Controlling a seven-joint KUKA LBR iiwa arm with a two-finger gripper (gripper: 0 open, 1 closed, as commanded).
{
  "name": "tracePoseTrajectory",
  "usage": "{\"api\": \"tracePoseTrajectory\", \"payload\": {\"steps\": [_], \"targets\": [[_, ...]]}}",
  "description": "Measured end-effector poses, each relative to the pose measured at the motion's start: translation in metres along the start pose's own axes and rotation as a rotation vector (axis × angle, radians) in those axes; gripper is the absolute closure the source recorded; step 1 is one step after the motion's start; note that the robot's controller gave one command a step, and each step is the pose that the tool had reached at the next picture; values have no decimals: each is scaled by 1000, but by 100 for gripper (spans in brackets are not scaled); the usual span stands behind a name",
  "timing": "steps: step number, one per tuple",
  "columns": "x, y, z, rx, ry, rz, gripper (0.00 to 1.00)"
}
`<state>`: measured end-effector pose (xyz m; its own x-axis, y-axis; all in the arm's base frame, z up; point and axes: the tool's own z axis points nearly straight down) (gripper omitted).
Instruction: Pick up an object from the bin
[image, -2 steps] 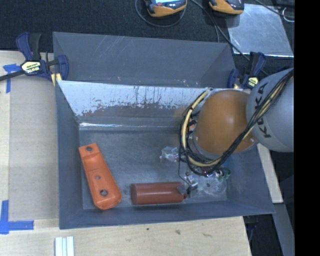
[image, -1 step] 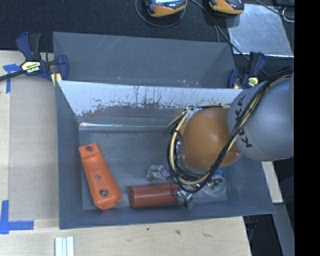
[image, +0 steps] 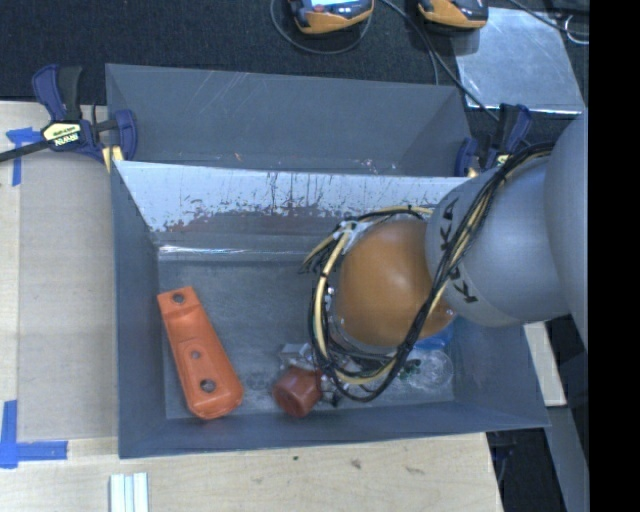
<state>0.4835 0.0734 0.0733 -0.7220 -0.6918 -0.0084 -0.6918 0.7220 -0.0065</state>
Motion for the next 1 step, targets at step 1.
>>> {"api": "tracePoseTrajectory", "payload": {"steps": [1], "targets": [[0, 0, 0, 0, 0, 0, 100]]}}
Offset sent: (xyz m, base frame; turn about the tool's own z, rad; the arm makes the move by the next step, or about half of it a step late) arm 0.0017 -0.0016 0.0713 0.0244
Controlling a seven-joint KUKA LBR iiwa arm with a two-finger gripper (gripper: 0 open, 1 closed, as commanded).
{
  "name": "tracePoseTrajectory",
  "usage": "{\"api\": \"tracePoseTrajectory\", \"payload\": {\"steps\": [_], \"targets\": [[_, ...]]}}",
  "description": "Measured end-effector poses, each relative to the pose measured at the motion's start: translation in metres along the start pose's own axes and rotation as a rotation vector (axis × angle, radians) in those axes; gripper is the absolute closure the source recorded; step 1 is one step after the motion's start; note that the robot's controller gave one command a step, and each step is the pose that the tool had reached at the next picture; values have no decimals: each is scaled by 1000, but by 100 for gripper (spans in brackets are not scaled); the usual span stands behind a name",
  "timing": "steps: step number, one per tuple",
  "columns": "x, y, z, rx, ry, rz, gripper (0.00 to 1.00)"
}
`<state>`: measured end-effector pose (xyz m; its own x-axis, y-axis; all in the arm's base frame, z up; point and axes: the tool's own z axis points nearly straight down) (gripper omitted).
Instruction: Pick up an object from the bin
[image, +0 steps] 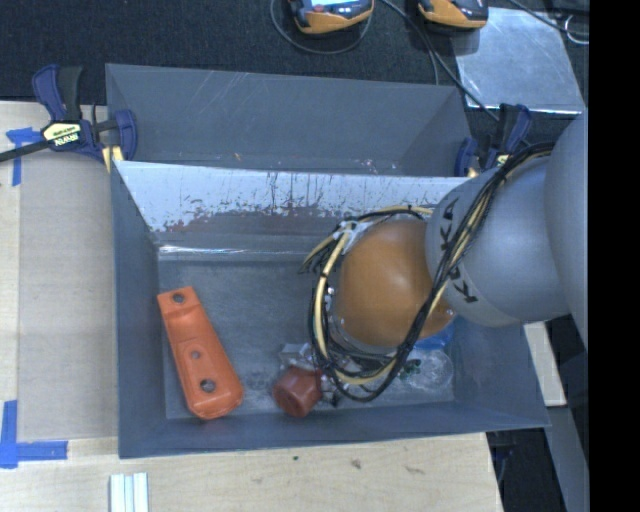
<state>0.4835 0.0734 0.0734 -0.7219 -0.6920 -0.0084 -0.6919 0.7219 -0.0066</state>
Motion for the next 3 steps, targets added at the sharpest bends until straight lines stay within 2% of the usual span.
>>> {"api": "tracePoseTrajectory", "payload": {"steps": [1, 2, 3], "targets": [[-1, -3, -71, 1, -2, 24, 100], [-1, -3, -71, 1, -2, 24, 100], [10, -19, -210, 2, -5, 138, 100]]}}
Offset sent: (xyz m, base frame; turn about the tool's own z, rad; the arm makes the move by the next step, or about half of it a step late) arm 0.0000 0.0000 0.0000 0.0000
